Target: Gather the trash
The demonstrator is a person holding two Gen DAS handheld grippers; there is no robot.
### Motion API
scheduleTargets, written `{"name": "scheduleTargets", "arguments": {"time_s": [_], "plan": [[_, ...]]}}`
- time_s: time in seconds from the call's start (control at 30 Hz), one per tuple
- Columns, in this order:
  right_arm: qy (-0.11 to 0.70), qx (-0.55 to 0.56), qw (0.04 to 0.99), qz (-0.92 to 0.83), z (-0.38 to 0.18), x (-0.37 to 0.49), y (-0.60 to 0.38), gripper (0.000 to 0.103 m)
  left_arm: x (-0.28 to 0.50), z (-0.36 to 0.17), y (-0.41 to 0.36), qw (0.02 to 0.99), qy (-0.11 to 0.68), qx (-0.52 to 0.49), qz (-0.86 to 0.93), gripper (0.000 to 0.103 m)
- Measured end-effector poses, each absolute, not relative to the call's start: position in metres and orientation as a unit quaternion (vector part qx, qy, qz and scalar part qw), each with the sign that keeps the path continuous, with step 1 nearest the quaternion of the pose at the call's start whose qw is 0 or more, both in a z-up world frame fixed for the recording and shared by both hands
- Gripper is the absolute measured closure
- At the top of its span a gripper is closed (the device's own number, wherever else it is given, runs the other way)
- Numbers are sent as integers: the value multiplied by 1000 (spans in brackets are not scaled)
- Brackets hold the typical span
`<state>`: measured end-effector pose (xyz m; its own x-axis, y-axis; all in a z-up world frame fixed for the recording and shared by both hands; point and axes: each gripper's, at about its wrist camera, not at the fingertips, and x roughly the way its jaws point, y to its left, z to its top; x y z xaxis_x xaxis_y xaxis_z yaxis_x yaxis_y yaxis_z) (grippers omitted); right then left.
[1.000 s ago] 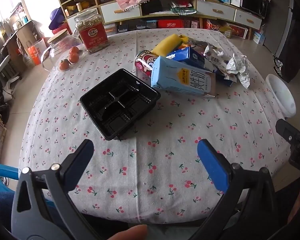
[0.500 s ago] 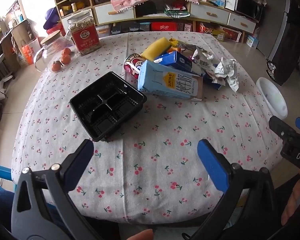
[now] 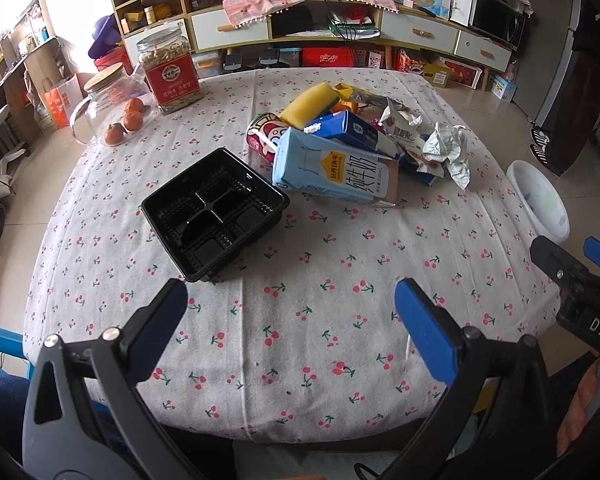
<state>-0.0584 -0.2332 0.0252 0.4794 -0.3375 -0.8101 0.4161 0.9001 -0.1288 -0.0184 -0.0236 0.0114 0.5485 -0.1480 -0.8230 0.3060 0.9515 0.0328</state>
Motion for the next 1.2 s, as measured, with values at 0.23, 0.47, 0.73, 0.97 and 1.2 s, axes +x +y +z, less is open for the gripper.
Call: {"name": "scheduleTargets", "arguments": {"time_s": [0.23, 0.47, 0.73, 0.97, 1.2], "plan": [[459, 46, 861, -214, 27, -59, -234, 0, -19, 14, -26, 878, 452, 92, -127, 0], [460, 46, 862, -206, 27, -59, -233, 0, -16, 13, -25, 879, 452, 94, -123, 0], [462, 47, 862, -202, 26, -58, -232, 0, -19, 13, -25, 879, 450, 95, -123, 0], [464, 48, 862, -196, 26, -58, -231, 0, -18, 10, -28, 877, 454, 98, -122, 0], [463, 48, 864, -193, 27, -59, -230, 0, -21, 11, -28, 878, 452, 99, -124, 0]]}}
